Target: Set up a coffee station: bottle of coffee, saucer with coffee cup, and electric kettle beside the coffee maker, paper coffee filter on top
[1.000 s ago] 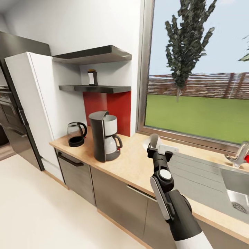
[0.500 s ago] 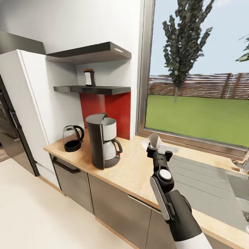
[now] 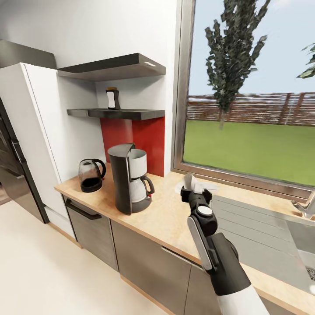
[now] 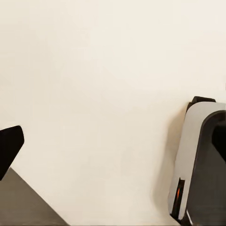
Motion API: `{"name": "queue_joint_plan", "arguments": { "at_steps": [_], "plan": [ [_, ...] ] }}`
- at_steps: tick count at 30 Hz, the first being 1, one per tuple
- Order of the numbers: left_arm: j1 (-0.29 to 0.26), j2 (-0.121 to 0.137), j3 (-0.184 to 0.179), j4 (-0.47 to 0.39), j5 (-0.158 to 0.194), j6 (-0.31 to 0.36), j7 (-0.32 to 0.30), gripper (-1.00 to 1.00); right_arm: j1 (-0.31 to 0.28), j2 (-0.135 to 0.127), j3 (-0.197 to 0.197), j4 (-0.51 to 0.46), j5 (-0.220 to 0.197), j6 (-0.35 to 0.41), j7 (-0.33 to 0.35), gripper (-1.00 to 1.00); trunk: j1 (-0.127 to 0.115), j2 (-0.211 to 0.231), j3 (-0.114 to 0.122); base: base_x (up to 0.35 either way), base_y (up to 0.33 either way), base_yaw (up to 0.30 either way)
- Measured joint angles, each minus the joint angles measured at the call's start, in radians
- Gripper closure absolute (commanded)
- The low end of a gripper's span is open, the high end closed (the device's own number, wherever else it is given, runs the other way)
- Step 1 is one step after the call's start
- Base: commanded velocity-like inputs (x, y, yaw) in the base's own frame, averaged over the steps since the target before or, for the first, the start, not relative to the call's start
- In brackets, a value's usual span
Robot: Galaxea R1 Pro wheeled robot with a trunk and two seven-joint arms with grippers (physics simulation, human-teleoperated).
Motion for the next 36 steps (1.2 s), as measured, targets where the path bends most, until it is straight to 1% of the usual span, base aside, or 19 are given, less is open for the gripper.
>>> {"name": "queue_joint_plan", "arguments": {
  "at_steps": [2, 3, 5, 6, 8, 9, 10, 11, 12, 15, 18, 19, 20, 23, 24, 25, 29, 31, 36],
  "plan": [
    [0.015, 0.004, -0.004, 0.006, -0.001, 0.002, 0.000, -1.00, -0.056, 0.000, 0.000, 0.002, -0.052, 0.053, 0.000, 1.00, 0.000, 0.000, 0.000, 0.000, 0.000, 0.000],
    [0.019, 0.005, -0.005, 0.007, -0.001, 0.002, 0.000, -1.00, -0.089, 0.000, 0.000, 0.003, -0.091, 0.088, 0.001, 1.00, 0.000, 0.000, 0.000, 0.000, 0.000, 0.000],
    [0.026, 0.007, -0.006, 0.010, -0.003, 0.004, -0.003, -1.00, -0.218, 0.000, -0.003, 0.020, -0.266, 0.199, 0.002, 1.00, 0.000, 0.000, 0.000, 0.000, 0.000, 0.000],
    [0.027, 0.006, -0.007, 0.012, -0.004, 0.005, -0.004, -1.00, -0.308, 0.000, -0.008, 0.055, -0.393, 0.256, 0.001, 1.00, 0.000, 0.000, 0.000, 0.000, 0.000, 0.000],
    [0.027, 0.004, -0.009, 0.013, -0.005, 0.006, -0.006, -1.00, -0.453, 0.000, -0.024, 0.135, -0.566, 0.306, -0.001, 1.00, 0.000, 0.000, 0.000, 0.000, 0.000, 0.000],
    [0.028, 0.003, -0.009, 0.014, -0.005, 0.007, -0.007, -1.00, -0.524, 0.000, -0.049, 0.187, -0.641, 0.317, -0.001, 1.00, 0.000, 0.000, 0.000, 0.000, 0.000, 0.000],
    [0.028, 0.003, -0.009, 0.014, -0.004, 0.009, -0.007, -1.00, -0.609, 0.000, -0.089, 0.272, -0.723, 0.323, -0.003, 1.00, 0.000, 0.000, 0.000, 0.000, 0.000, 0.000],
    [0.029, 0.004, -0.009, 0.015, -0.004, 0.009, -0.006, -1.00, -0.654, 0.000, -0.109, 0.320, -0.762, 0.325, -0.003, 1.00, 0.000, 0.000, 0.000, 0.000, 0.000, 0.000],
    [0.029, 0.004, -0.009, 0.017, -0.004, 0.011, -0.006, -1.00, -0.726, 0.000, -0.134, 0.402, -0.822, 0.327, -0.004, 1.00, 0.000, 0.000, 0.000, 0.000, 0.000, 0.000],
    [0.030, 0.004, -0.008, 0.032, -0.003, 0.013, -0.006, -1.00, -0.813, 0.000, -0.150, 0.470, -0.882, 0.328, -0.005, 1.00, 0.000, 0.000, 0.000, 0.000, 0.000, 0.000],
    [0.031, 0.004, -0.008, 0.036, -0.004, 0.019, -0.006, -1.00, -0.854, 0.000, -0.154, 0.482, -0.905, 0.327, -0.006, 1.00, 0.000, 0.000, 0.000, 0.000, 0.000, 0.000],
    [0.031, 0.003, -0.008, 0.037, -0.004, 0.026, -0.005, -1.00, -0.862, 0.000, -0.155, 0.483, -0.923, 0.327, -0.007, 1.00, 0.000, 0.000, 0.000, 0.000, 0.000, 0.000],
    [0.031, 0.003, -0.008, 0.037, -0.004, 0.037, -0.004, -1.00, -0.867, 0.000, -0.158, 0.484, -0.954, 0.327, -0.007, 1.00, 0.000, 0.000, 0.000, 0.000, 0.000, 0.000],
    [0.031, 0.003, -0.008, 0.037, -0.004, 0.068, -0.002, -1.00, -0.873, 0.000, -0.194, 0.487, -1.086, 0.329, -0.007, 1.00, 0.000, 0.000, 0.000, 0.000, 0.000, 0.000],
    [0.031, 0.003, -0.008, 0.037, -0.004, 0.074, -0.001, -1.00, -0.874, 0.000, -0.207, 0.488, -1.120, 0.329, -0.007, 1.00, 0.000, 0.000, 0.000, 0.000, 0.000, 0.000],
    [0.031, 0.002, -0.008, 0.038, -0.004, 0.078, -0.001, -1.00, -0.874, 0.000, -0.217, 0.488, -1.142, 0.330, -0.008, 1.00, 0.000, 0.000, 0.000, 0.000, 0.000, 0.000],
    [0.031, 0.002, -0.008, 0.038, -0.004, 0.085, 0.000, -1.00, -0.874, 0.000, -0.230, 0.492, -1.173, 0.330, -0.008, 1.00, 0.000, 0.000, 0.000, 0.000, 0.000, 0.000],
    [0.031, 0.004, -0.007, 0.038, -0.004, 0.087, -0.001, -1.00, -0.872, 0.000, -0.231, 0.492, -1.178, 0.330, -0.008, 1.00, 0.000, 0.000, 0.000, 0.036, 0.009, 0.000],
    [0.031, 0.004, -0.006, 0.037, -0.003, 0.092, 0.000, -1.00, -0.860, -0.015, -0.231, 0.496, -1.177, 0.331, -0.006, 1.00, 0.000, 0.000, 0.000, 0.165, 0.136, 0.000]
  ]
}}
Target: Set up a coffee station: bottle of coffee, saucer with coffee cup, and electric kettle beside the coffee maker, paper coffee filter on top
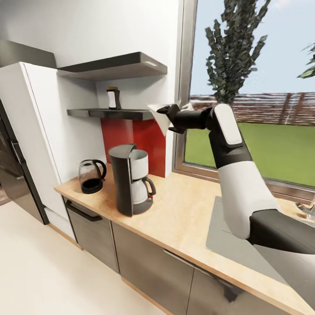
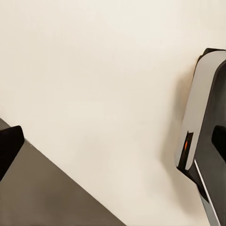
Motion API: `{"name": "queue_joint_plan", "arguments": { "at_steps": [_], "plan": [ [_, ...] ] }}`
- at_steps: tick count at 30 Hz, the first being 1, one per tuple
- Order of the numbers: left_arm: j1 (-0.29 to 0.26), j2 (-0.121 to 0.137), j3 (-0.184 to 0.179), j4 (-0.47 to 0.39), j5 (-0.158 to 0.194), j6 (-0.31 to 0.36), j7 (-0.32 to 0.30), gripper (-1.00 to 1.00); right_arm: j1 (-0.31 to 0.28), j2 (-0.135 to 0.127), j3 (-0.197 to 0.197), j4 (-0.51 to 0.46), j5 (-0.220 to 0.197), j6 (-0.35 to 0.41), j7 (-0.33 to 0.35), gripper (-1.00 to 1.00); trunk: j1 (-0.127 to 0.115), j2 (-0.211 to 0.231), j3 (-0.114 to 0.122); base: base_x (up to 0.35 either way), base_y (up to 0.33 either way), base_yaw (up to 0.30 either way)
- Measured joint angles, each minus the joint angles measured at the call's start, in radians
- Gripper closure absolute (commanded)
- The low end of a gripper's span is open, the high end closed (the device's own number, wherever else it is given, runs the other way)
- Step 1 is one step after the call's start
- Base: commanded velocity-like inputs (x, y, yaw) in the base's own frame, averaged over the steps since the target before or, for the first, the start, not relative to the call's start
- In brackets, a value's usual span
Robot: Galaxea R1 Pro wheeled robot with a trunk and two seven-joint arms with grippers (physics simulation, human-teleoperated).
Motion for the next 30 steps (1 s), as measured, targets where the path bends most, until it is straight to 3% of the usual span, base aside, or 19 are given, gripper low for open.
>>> {"name": "queue_joint_plan", "arguments": {
  "at_steps": [5, 17, 30],
  "plan": [
    [0.000, 0.000, 0.000, 0.000, 0.000, 0.002, 0.001, -1.00, 0.032, -0.023, 0.000, 0.052, 0.002, 0.000, 0.004, 1.00, 0.000, 0.000, 0.000, 0.175, 0.265, 0.000],
    [0.000, 0.000, 0.000, 0.000, 0.000, 0.002, 0.002, -1.00, 0.077, -0.025, 0.000, 0.062, 0.000, -0.002, 0.006, 1.00, 0.000, 0.000, 0.000, 0.140, 0.279, 0.000],
    [0.000, 0.000, 0.000, 0.000, 0.000, 0.002, 0.002, -1.00, 0.092, -0.037, 0.000, 0.061, 0.000, 0.000, 0.008, 1.00, 0.000, 0.000, 0.000, 0.232, 0.024, 0.000]
  ]
}}
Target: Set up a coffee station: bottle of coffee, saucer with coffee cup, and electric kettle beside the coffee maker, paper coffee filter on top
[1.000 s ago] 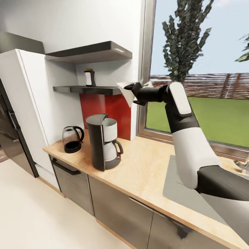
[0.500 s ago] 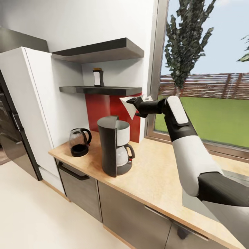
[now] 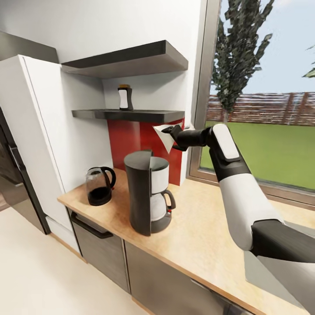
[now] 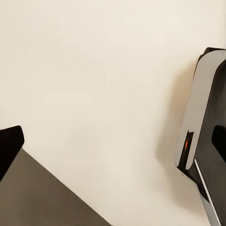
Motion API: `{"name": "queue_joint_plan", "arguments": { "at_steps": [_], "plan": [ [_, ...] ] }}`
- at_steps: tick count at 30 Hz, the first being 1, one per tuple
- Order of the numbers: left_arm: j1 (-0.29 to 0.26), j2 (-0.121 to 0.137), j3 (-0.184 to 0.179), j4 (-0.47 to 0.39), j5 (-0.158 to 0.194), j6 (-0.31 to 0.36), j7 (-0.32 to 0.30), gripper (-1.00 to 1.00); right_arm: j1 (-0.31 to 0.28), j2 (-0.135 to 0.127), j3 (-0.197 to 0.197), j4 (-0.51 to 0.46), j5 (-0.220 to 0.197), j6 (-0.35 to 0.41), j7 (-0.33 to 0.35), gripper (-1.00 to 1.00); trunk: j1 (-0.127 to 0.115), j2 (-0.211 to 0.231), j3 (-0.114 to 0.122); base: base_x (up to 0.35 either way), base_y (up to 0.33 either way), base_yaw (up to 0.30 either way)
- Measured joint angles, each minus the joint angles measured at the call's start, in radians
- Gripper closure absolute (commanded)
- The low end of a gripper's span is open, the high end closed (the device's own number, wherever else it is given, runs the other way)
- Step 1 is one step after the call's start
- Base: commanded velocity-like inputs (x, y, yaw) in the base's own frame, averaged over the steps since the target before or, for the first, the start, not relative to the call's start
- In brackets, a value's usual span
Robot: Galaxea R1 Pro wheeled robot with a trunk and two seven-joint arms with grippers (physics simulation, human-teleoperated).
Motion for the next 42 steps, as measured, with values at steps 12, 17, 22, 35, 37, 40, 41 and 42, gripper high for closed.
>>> {"name": "queue_joint_plan", "arguments": {
  "at_steps": [12, 17, 22, 35, 37, 40, 41, 42],
  "plan": [
    [0.000, 0.000, 0.000, 0.000, 0.000, 0.000, 0.000, -1.00, 0.062, -0.009, 0.000, 0.000, -0.005, -0.002, 0.002, 1.00, 0.000, 0.000, 0.000, 0.013, 0.000, 0.000],
    [0.000, 0.000, 0.000, 0.000, 0.000, 0.000, 0.000, -1.00, 0.063, -0.009, 0.000, 0.001, -0.004, 0.000, 0.002, 1.00, 0.000, 0.000, 0.000, 0.010, 0.013, 0.000],
    [0.000, 0.001, 0.000, 0.000, 0.000, 0.000, 0.000, -1.00, 0.063, -0.009, 0.000, 0.000, -0.004, -0.001, 0.002, 1.00, 0.000, 0.000, 0.000, 0.124, 0.145, 0.000],
    [0.000, 0.000, 0.000, 0.000, 0.000, 0.000, 0.000, -1.00, 0.064, -0.009, 0.000, 0.000, -0.003, 0.000, 0.001, 1.00, 0.000, 0.000, 0.000, 0.054, 0.075, 0.000],
    [0.000, 0.000, 0.000, 0.000, 0.000, 0.000, 0.000, -1.00, 0.063, -0.009, 0.000, 0.001, -0.002, 0.000, 0.001, 1.00, 0.000, 0.000, 0.000, 0.000, 0.045, 0.000],
    [0.000, 0.000, 0.000, 0.000, 0.000, 0.000, 0.000, -1.00, 0.064, -0.009, 0.000, 0.002, -0.002, 0.000, 0.000, 1.00, 0.000, 0.000, 0.000, 0.000, 0.015, 0.000],
    [0.000, 0.000, 0.000, 0.000, 0.000, 0.000, 0.000, -1.00, 0.064, -0.009, 0.000, 0.002, -0.001, 0.000, 0.000, 1.00, 0.000, 0.000, 0.000, 0.000, 0.006, 0.000],
    [0.000, 0.000, 0.000, 0.000, 0.000, 0.000, 0.000, -1.00, 0.064, -0.009, 0.000, 0.002, -0.001, 0.000, 0.000, 1.00, 0.000, 0.000, 0.000, 0.000, 0.004, 0.000]
  ]
}}
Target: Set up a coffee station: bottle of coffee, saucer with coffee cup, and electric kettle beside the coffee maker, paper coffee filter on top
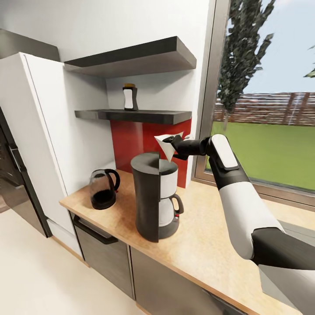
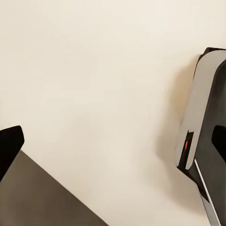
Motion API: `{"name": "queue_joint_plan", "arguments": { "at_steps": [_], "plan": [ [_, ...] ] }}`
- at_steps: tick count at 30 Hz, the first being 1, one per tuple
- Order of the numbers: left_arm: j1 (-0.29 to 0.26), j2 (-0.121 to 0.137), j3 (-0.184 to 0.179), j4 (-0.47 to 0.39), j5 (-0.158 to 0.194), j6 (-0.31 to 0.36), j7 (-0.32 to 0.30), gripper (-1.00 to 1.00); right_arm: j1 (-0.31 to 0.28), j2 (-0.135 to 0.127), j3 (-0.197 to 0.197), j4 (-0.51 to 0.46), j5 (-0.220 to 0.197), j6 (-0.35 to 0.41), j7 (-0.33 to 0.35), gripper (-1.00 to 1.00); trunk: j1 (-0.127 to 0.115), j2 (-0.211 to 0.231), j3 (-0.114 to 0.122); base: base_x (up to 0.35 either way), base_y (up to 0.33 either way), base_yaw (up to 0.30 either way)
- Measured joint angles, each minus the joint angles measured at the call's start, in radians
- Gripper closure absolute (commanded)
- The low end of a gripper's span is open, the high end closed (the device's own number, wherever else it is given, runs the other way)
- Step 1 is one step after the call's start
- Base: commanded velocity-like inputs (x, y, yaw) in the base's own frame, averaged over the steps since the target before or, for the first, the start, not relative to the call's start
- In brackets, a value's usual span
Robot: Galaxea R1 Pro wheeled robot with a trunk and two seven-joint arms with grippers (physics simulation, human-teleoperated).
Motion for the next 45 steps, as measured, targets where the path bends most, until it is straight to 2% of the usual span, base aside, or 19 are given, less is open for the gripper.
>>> {"name": "queue_joint_plan", "arguments": {
  "at_steps": [45],
  "plan": [
    [0.000, -0.003, -0.001, 0.000, 0.000, 0.000, 0.002, -1.00, 0.000, -0.002, 0.000, 0.000, 0.002, 0.000, 0.000, 1.00, 0.000, 0.000, 0.000, 0.008, 0.027, 0.000]
  ]
}}
